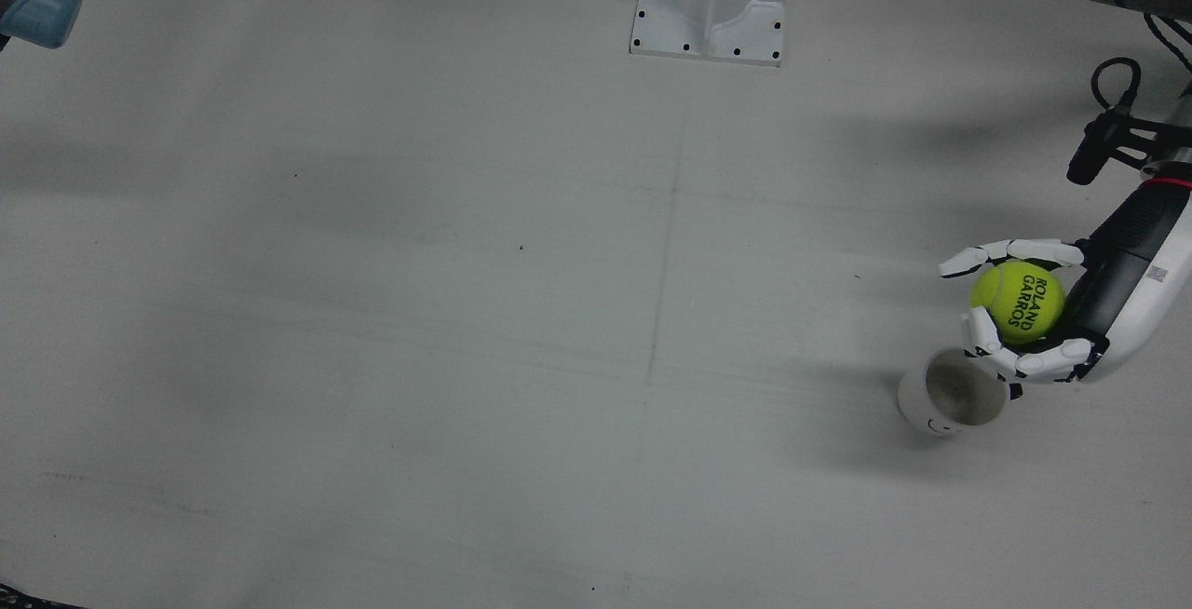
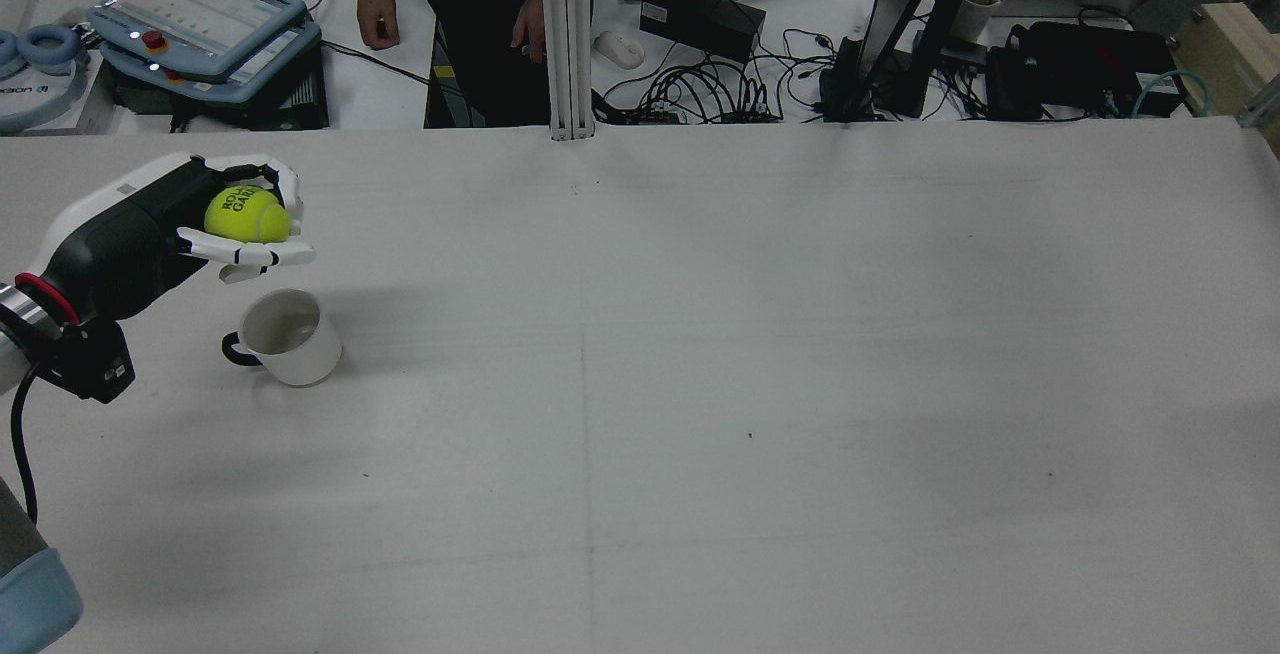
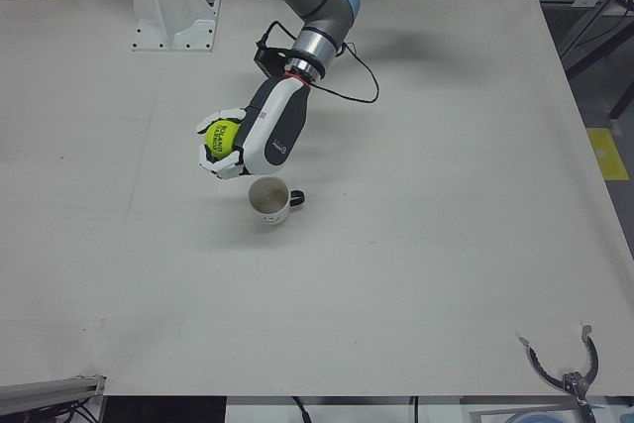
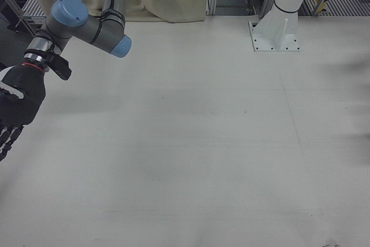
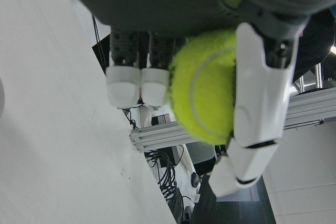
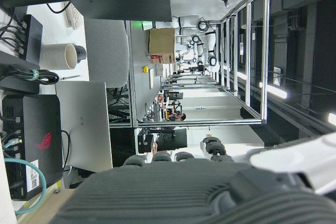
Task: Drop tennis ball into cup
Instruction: 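Hold the tennis ball in the left hand above the mug opening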
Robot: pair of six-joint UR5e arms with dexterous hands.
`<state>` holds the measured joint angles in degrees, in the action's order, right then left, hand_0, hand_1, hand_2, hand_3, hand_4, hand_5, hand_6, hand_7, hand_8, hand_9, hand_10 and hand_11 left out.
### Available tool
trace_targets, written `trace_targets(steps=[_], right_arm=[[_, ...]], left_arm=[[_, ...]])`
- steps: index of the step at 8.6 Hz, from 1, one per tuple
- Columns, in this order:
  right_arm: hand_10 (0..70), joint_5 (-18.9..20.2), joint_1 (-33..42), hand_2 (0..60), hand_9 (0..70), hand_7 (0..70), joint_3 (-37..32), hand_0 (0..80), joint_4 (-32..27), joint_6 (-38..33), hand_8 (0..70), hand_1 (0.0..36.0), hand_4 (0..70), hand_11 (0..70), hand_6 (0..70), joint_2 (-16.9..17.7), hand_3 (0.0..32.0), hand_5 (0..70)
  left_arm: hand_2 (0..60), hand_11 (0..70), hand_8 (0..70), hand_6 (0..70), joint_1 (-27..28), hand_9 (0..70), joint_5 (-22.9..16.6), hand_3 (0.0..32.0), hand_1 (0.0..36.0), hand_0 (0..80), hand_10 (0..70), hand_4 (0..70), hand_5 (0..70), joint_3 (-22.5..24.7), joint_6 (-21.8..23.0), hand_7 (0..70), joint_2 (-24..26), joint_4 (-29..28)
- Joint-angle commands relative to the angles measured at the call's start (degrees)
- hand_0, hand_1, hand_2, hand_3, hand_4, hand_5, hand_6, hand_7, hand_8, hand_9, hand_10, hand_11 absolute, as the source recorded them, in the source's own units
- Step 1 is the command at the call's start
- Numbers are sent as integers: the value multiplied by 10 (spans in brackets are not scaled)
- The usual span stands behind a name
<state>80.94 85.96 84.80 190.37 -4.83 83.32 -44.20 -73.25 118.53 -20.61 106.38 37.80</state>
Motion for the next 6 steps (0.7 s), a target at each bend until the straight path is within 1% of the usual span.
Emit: trace_targets(steps=[1,2,3,4,5,6], right_arm=[[0,-1,0,0,0,0,0,0,0,0,0,0,0,0,0,0,0,0],[0,-1,0,0,0,0,0,0,0,0,0,0,0,0,0,0,0,0],[0,0,0,0,0,0,0,0,0,0,0,0,0,0,0,0,0,0],[0,-1,0,0,0,0,0,0,0,0,0,0,0,0,0,0,0,0],[0,0,0,0,0,0,0,0,0,0,0,0,0,0,0,0,0,0],[0,0,0,0,0,0,0,0,0,0,0,0,0,0,0,0,0,0]], left_arm=[[600,700,700,700,-29,700,-2,0,360,543,700,700,438,6,-2,700,2,-3],[600,700,700,700,-28,700,-3,0,360,507,700,700,472,6,-4,700,2,-5],[600,700,700,700,-28,700,-2,0,359,506,700,700,443,6,-6,700,4,-7],[600,700,700,700,-29,700,-3,0,358,507,700,700,447,6,-7,700,11,-5],[600,700,700,700,-29,700,-3,0,355,504,700,700,541,7,-8,700,17,4],[600,700,700,700,-29,700,-3,0,351,504,700,700,565,11,-10,700,22,13]])
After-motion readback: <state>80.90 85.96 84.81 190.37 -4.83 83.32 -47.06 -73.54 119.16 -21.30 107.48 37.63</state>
